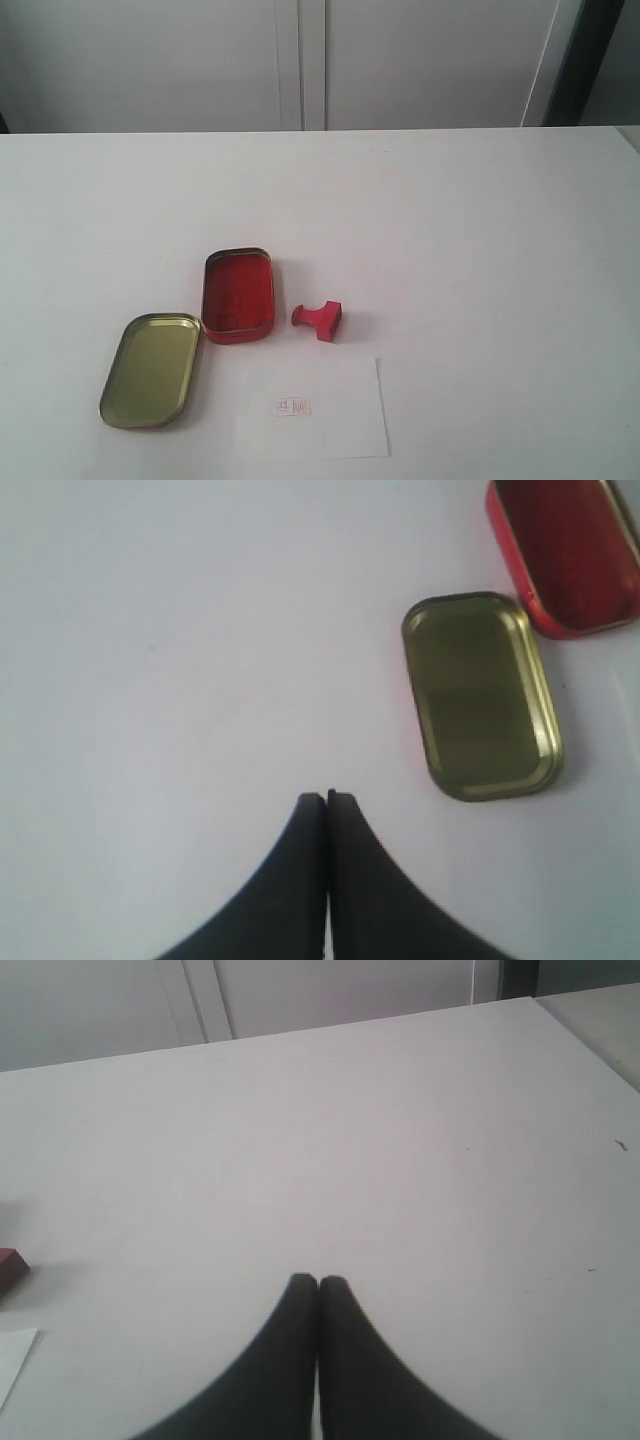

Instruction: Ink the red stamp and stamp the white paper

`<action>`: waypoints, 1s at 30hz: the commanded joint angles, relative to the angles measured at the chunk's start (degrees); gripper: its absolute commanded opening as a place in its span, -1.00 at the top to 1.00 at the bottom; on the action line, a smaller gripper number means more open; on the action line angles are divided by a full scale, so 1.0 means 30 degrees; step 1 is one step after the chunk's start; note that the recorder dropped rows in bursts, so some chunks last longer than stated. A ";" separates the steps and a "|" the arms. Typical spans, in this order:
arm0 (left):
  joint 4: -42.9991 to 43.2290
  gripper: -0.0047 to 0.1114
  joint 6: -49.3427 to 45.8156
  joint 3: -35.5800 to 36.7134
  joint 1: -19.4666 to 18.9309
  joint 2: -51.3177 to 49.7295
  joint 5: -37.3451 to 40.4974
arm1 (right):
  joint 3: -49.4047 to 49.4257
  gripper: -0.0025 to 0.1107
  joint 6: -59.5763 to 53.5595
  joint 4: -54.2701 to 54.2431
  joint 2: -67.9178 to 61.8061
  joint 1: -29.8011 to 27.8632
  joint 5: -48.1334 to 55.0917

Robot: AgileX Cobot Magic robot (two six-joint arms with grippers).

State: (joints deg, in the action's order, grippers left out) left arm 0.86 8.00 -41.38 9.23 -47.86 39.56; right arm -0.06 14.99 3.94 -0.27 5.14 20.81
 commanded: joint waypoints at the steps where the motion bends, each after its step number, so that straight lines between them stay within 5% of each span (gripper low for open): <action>1: -0.0286 0.92 0.0062 0.2217 -0.1589 0.2760 -0.0477 | 0.0020 0.96 0.0093 0.0117 0.0091 0.0026 -0.0223; 12: -0.0106 0.92 -0.0111 0.8299 -0.4167 0.9629 -0.3925 | 0.0020 0.96 0.0093 0.0117 0.0091 0.0026 -0.0223; 23: -0.0062 0.92 -0.0245 1.2482 -0.4169 1.5359 -0.6201 | 0.0020 0.96 0.0093 0.0117 0.0091 0.0026 -0.0223; 30: -0.0062 0.92 -0.0462 1.3793 -0.4169 1.5953 -0.6871 | 0.0020 0.96 0.0093 0.0117 0.0091 0.0026 -0.0223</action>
State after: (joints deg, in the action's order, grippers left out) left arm 0.85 7.25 -0.64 -3.10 -0.28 19.74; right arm -0.06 15.21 3.94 -0.27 5.14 20.81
